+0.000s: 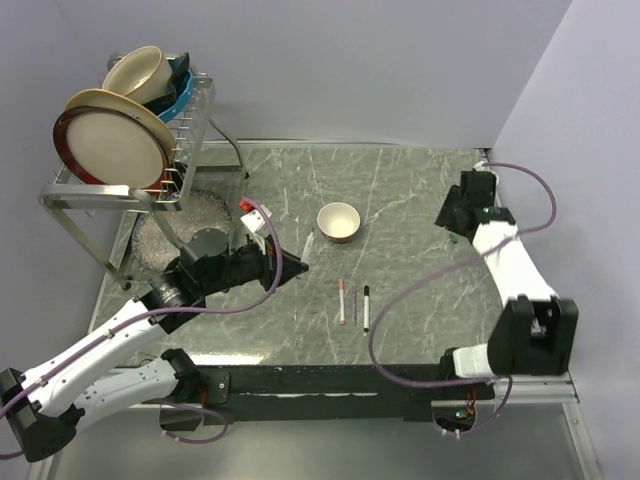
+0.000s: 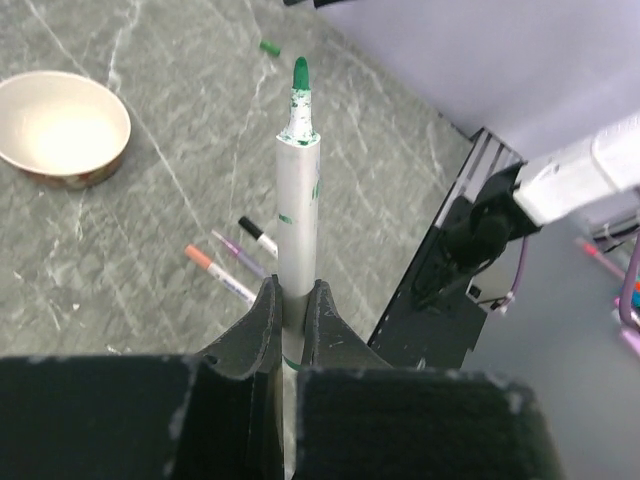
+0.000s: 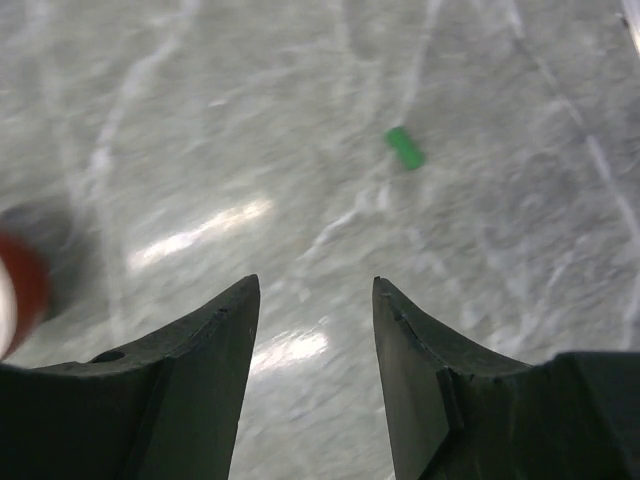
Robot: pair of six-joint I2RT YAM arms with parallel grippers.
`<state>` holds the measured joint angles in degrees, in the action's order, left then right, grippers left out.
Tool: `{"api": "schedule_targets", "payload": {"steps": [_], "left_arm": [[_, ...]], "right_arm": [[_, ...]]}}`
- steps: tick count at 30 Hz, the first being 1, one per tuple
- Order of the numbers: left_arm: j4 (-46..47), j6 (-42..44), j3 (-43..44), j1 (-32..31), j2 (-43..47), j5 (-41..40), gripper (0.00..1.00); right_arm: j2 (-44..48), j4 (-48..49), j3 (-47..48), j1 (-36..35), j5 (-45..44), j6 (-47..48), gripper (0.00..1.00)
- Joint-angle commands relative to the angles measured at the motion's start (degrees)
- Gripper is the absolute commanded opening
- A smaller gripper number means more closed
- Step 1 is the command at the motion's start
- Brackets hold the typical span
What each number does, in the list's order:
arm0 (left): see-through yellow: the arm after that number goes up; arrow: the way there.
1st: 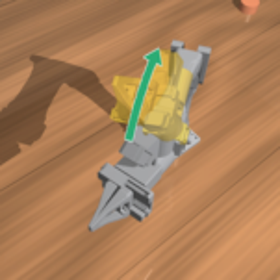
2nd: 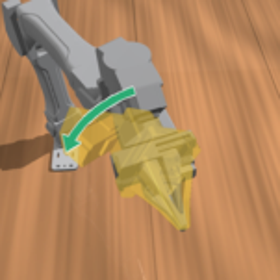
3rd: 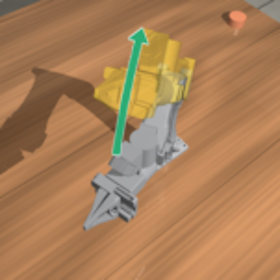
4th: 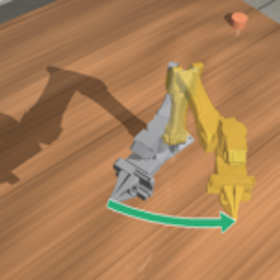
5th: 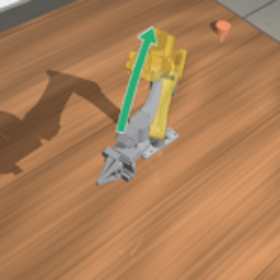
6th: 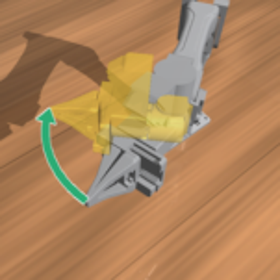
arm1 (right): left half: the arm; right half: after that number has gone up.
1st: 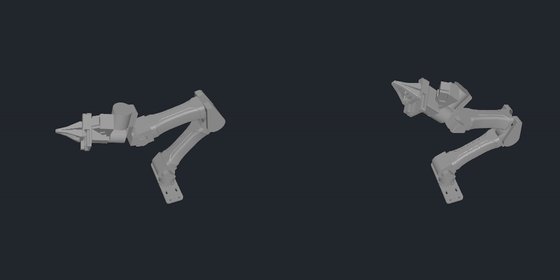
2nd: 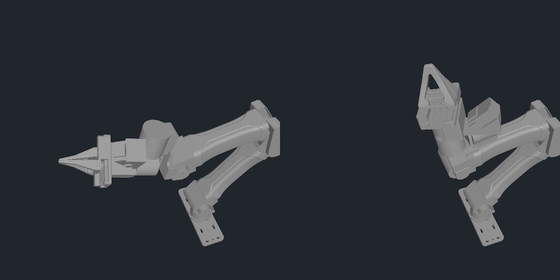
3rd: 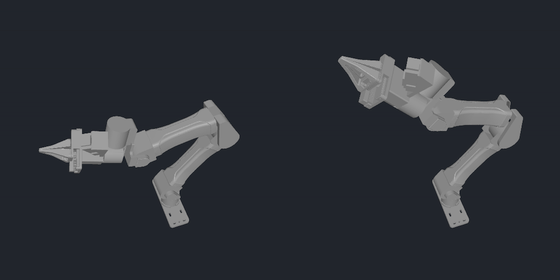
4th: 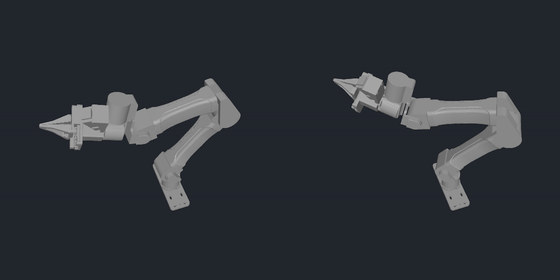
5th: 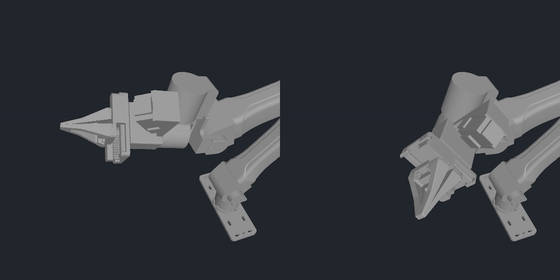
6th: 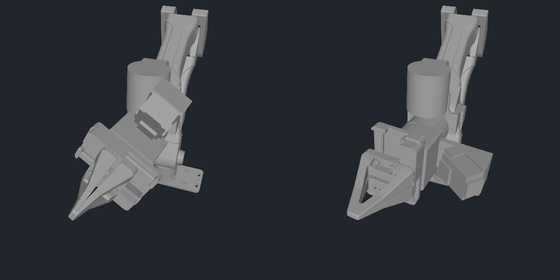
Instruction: Insert the pens into the pen caps
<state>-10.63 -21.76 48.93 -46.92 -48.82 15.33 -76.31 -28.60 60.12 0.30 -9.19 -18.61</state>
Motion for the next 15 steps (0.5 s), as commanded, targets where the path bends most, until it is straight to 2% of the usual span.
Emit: {"api": "schedule_targets", "payload": {"steps": [1,6,15], "left_arm": [[1.8,3.2,-1.0,0.1,0.7,1.9,0.01],[2.6,3.7,-2.5,0.1,-0.2,1.5,0.01],[2.2,5.8,-2.3,0.1,-3.5,1.9,0.01]], "right_arm": [[-9.4,-1.7,5.7,5.5,6.9,7.4,0.56],[-19.1,-2.1,9.7,7.6,5.7,9.7,0.55],[-29.5,-2.0,16.8,10.1,5.1,14.2,0.55]]}}
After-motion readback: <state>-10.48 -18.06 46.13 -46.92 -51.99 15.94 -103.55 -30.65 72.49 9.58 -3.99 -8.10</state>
